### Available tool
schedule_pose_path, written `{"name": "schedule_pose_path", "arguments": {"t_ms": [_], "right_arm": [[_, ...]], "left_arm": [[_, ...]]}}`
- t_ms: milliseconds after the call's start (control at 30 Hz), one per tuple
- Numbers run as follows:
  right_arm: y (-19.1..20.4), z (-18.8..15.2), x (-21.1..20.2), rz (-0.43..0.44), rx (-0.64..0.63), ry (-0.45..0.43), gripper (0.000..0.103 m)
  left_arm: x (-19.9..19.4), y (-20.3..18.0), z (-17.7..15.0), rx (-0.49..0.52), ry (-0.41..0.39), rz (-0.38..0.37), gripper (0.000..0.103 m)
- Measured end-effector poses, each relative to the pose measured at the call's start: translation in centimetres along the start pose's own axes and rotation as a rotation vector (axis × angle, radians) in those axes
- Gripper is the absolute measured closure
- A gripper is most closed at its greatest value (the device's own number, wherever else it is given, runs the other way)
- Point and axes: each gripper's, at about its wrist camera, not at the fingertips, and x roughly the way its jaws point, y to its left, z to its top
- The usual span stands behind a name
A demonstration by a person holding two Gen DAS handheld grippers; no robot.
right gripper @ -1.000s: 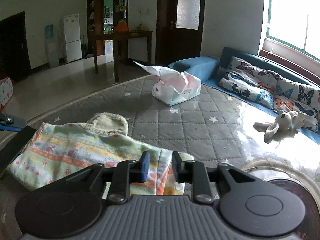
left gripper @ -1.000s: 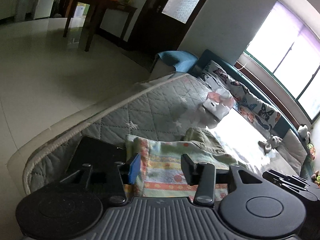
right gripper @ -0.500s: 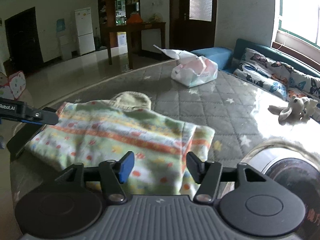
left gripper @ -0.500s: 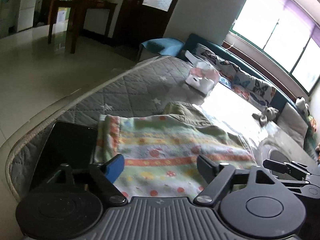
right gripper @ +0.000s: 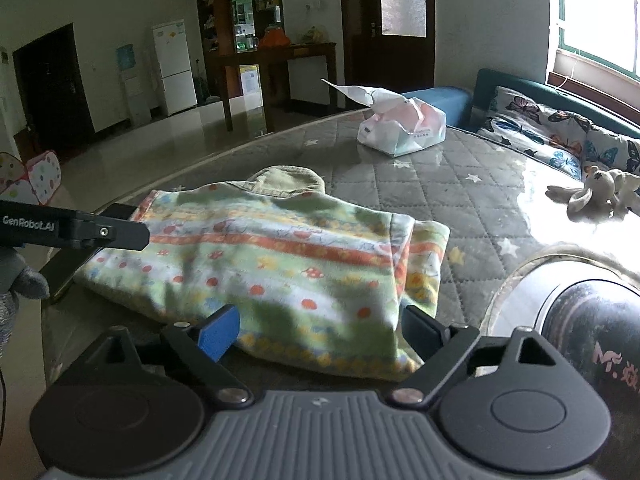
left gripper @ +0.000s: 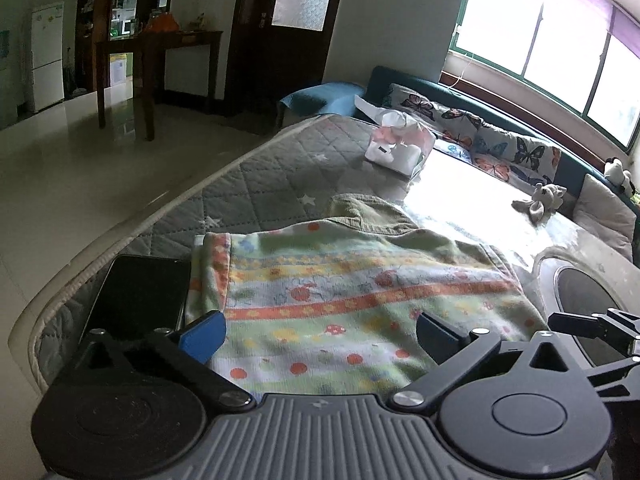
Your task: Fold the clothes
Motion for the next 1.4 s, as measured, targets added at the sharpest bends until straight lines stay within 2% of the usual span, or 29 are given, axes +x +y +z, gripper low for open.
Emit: {"name": "schedule_pose_path", "arguments": {"t_ms": [100, 233, 667, 1400], "right_arm": [[0.3, -0.3, -0.3, 0.001, -0.002, -0.006, 0.005], [0.7, -0.7, -0.6, 0.003, -0.006, -0.014, 0.0], [1.1, -1.9, -2.4, -0.011, 0.019, -0.077, 0.0], [1.6, -2.7, -4.2, -0.02, 0.036, -0.117, 0.0]], "left_arm": [[-0.1, -0.2, -0.2, 0.004, -0.002, 0.007, 0.0], [-0.4, -0.3, -0.4, 0.001, -0.012, 0.001, 0.0], [-1.9, -0.9, -1.2, 0.01, -0.097, 0.018, 0.0], [-2.6, -2.5, -2.9, 0.043, -0.053, 0.058, 0.0]]}}
